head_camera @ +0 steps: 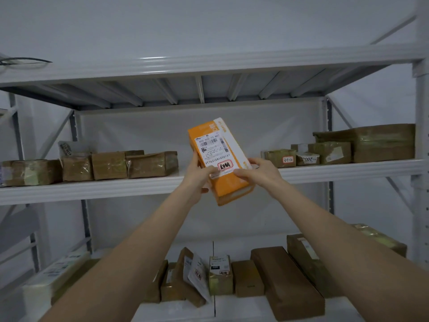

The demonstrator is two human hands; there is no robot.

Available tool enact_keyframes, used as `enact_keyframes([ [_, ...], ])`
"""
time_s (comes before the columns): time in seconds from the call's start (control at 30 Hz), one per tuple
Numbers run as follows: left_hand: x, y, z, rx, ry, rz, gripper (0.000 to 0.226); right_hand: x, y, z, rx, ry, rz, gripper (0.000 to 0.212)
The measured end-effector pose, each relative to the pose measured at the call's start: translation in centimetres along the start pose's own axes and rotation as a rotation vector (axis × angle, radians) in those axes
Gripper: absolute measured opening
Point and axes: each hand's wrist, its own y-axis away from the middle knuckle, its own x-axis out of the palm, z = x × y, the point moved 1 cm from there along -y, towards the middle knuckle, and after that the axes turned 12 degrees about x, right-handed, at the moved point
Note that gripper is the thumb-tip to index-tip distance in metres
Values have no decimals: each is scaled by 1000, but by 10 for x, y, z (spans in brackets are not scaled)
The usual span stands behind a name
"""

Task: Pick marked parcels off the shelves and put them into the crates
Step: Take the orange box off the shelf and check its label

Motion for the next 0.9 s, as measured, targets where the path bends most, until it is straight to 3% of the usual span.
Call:
enact_keyframes([
  [0.1, -3, 6, 4, -3, -33, 79, 76, 8, 4, -8, 72, -107, 72, 53],
  [0.2, -6, 16, 10, -3, -50, 94, 80, 19, 11, -16, 106, -225, 159, 60],
  [0.47, -21, 52, 26, -19, -146, 113, 78, 38, 42, -42, 161, -392, 174, 58],
  [0.9, -61, 145, 68, -186, -154, 51, 83, 92, 116, -89, 287, -397, 314, 58],
])
